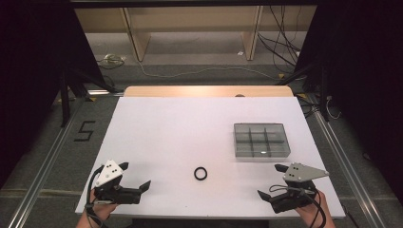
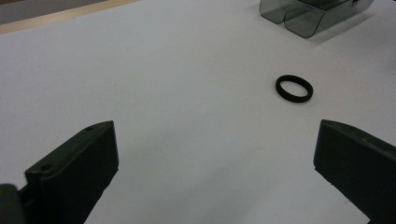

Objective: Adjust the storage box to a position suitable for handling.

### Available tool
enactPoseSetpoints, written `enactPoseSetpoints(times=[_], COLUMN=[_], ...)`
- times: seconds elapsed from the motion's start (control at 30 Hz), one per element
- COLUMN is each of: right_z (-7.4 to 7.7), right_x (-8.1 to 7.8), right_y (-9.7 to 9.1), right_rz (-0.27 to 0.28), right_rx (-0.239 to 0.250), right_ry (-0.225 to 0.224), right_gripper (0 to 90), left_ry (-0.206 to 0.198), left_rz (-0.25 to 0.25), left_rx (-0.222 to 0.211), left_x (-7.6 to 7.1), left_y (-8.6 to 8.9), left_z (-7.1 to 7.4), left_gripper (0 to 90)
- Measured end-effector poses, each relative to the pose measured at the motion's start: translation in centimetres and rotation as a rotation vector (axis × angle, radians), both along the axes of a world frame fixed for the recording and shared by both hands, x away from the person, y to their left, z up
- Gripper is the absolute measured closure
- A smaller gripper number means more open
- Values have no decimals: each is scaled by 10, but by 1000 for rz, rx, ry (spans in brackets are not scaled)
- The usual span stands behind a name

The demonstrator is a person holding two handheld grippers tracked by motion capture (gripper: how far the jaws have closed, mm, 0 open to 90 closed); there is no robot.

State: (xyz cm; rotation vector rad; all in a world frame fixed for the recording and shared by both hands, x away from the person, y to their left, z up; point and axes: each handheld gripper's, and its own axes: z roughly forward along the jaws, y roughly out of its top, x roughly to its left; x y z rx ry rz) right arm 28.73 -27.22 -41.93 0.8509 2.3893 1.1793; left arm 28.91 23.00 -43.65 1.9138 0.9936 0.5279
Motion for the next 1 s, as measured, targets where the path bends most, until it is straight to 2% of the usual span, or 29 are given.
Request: enactPoseSetpoints(times=[0.33, 0.67, 0.8, 1.0], right_z=[0, -3, -3, -4], right_x=[5, 23, 33, 45], right_y=[1, 0, -4, -6], right_rz=[-24, -58, -81, -100], right_rx=[9, -23, -15, -30], right_ry=[39, 42, 49, 52], right_gripper=[8, 8, 8, 8], left_ry=[6, 5, 10, 21], left_rz=[0, -2, -6, 9], left_rx=[-1, 3, 11, 1], left_x=[1, 3, 4, 7], left_y=[1, -1, -1, 1], left_z=[-1, 0, -2, -3], left_gripper=[0, 0, 0, 0])
